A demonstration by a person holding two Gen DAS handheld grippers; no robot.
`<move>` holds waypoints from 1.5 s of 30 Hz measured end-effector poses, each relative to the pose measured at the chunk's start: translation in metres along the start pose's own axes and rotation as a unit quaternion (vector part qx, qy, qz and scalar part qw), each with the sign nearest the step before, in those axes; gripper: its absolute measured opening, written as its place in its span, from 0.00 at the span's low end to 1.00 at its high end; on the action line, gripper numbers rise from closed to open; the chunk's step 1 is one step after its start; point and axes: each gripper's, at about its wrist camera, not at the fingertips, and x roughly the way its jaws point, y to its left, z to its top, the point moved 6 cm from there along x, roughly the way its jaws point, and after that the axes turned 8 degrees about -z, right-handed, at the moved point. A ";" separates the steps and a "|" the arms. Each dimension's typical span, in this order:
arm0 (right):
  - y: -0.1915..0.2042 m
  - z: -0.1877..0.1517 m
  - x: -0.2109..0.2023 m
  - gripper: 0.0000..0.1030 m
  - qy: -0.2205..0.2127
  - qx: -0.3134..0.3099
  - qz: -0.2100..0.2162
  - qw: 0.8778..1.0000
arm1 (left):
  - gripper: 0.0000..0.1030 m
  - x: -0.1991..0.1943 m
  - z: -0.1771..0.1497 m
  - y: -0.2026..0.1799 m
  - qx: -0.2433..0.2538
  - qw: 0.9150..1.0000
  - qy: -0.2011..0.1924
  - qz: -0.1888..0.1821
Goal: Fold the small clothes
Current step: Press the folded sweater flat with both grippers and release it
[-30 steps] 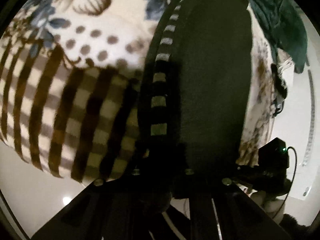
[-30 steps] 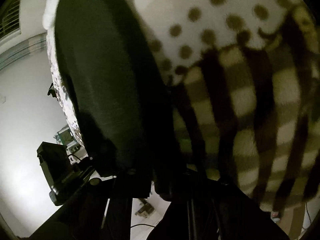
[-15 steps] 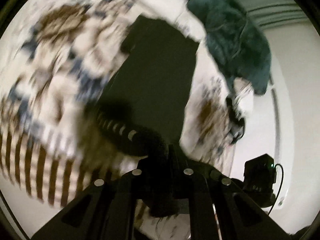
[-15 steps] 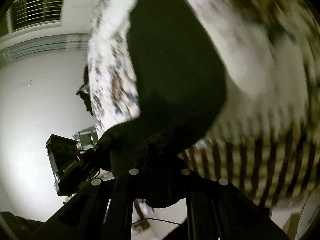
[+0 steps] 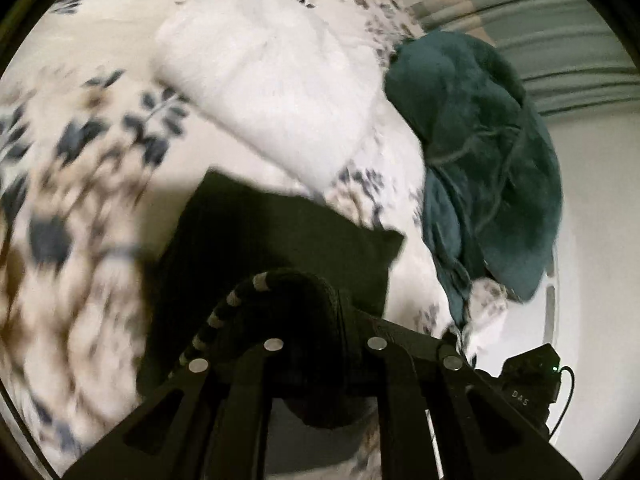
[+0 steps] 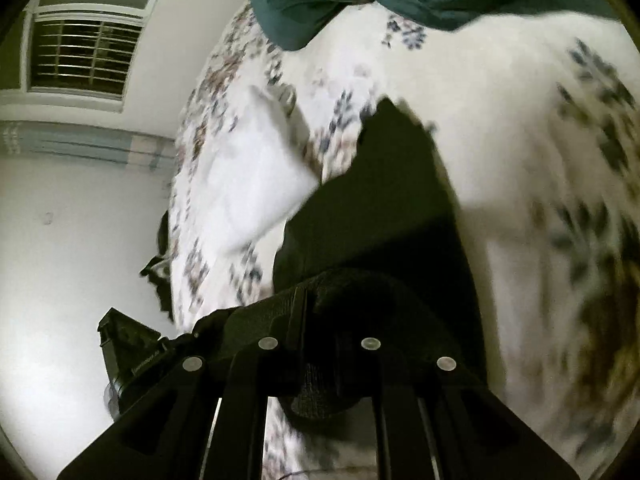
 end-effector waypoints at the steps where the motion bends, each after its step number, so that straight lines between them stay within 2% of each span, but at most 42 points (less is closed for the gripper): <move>1: -0.006 0.018 0.001 0.10 -0.001 0.000 -0.005 1.000 | 0.09 0.012 0.013 0.005 -0.010 1.000 0.008 0.002; 3: -0.002 0.048 0.026 0.10 -0.001 0.010 -0.017 1.000 | 0.12 0.031 0.032 0.015 -0.032 0.999 0.029 -0.002; 4: -0.010 0.062 0.032 0.14 0.005 0.020 -0.018 1.000 | 0.22 0.039 0.039 0.020 -0.044 0.998 0.040 -0.005; 5: -0.013 0.071 0.041 0.14 0.012 0.032 -0.019 0.999 | 0.38 0.045 0.046 0.025 -0.057 0.997 0.049 -0.014; 6: -0.018 0.078 0.047 0.18 0.016 0.041 -0.023 0.999 | 0.48 0.044 0.049 0.027 -0.062 0.997 0.048 -0.026; 7: -0.021 0.084 0.051 0.33 0.017 0.045 -0.024 0.999 | 0.66 0.040 0.054 0.027 -0.062 0.997 0.038 -0.039; 8: -0.022 0.088 0.050 0.44 0.009 0.041 -0.024 0.999 | 0.68 0.033 0.057 0.028 -0.061 0.997 0.025 -0.049; 9: -0.023 0.089 0.045 0.66 0.000 0.031 -0.026 0.999 | 0.68 0.027 0.059 0.030 -0.062 0.996 0.019 -0.061; 10: -0.023 0.089 0.042 0.70 -0.007 0.024 -0.028 0.999 | 0.68 0.024 0.060 0.033 -0.057 0.997 0.018 -0.057; 13: -0.033 0.081 0.037 0.70 -0.015 -0.011 -0.064 0.998 | 0.68 0.026 0.057 0.039 -0.005 1.000 0.028 -0.005; 14: -0.038 0.080 0.041 0.70 -0.010 -0.018 -0.085 0.996 | 0.68 0.033 0.056 0.040 0.025 0.998 0.042 0.033; 16: -0.047 0.079 0.053 0.70 0.002 -0.028 -0.117 0.993 | 0.68 0.046 0.050 0.042 0.072 0.991 0.069 0.084; 18: -0.051 0.079 0.067 0.70 0.013 -0.037 -0.128 0.991 | 0.66 0.060 0.047 0.044 0.112 0.982 0.079 0.127; 19: -0.050 0.079 0.073 0.68 0.016 -0.046 -0.132 0.990 | 0.65 0.063 0.046 0.042 0.129 0.979 0.076 0.136; 20: -0.046 0.079 0.079 0.65 0.014 -0.064 -0.137 0.988 | 0.40 0.065 0.047 0.038 0.144 0.979 0.068 0.129; 21: -0.041 0.078 0.081 0.49 0.010 -0.082 -0.145 0.986 | 0.21 0.066 0.048 0.033 0.155 0.978 0.066 0.123; 22: -0.035 0.078 0.086 0.13 0.007 -0.111 -0.163 0.980 | 0.11 0.068 0.050 0.029 0.165 0.976 0.066 0.128; 23: -0.032 0.076 0.089 0.07 0.009 -0.125 -0.170 0.977 | 0.08 0.067 0.053 0.027 0.169 0.976 0.058 0.127; 25: -0.031 0.078 0.086 0.06 -0.013 -0.132 -0.193 0.972 | 0.07 0.062 0.059 0.026 0.160 0.979 0.041 0.116; 28: -0.043 0.086 0.070 0.06 -0.048 -0.087 -0.200 0.975 | 0.06 0.055 0.071 0.037 0.131 0.986 0.034 0.099; 31: -0.061 0.087 0.073 0.06 -0.043 -0.057 -0.223 0.972 | 0.06 0.050 0.083 0.055 0.109 0.986 0.027 0.120; 33: -0.069 0.087 0.083 0.07 -0.024 -0.044 -0.226 0.973 | 0.07 0.045 0.085 0.062 0.081 0.990 0.039 0.105; 34: -0.070 0.088 0.086 0.09 -0.011 -0.039 -0.216 0.976 | 0.08 0.039 0.083 0.063 0.068 0.993 0.046 0.086; 36: -0.071 0.088 0.083 0.13 0.009 -0.031 -0.195 0.980 | 0.22 0.026 0.070 0.061 0.064 0.994 0.060 0.065; 37: -0.070 0.086 0.078 0.20 0.015 -0.032 -0.184 0.982 | 0.48 0.019 0.062 0.059 0.069 0.994 0.066 0.059; 38: -0.070 0.083 0.072 0.28 0.020 -0.032 -0.177 0.984 | 0.62 0.009 0.048 0.060 0.074 0.993 0.069 0.065; 39: -0.074 0.077 0.063 0.41 0.022 -0.029 -0.169 0.985 | 0.62 -0.002 0.034 0.061 0.071 0.993 0.070 0.060; 43: -0.085 0.034 0.040 0.43 0.048 -0.025 -0.154 0.987 | 0.62 -0.021 -0.030 0.067 0.044 0.993 0.089 0.071; 45: -0.091 0.011 0.038 0.43 0.068 -0.024 -0.152 0.986 | 0.62 -0.016 -0.057 0.066 0.053 0.990 0.098 0.084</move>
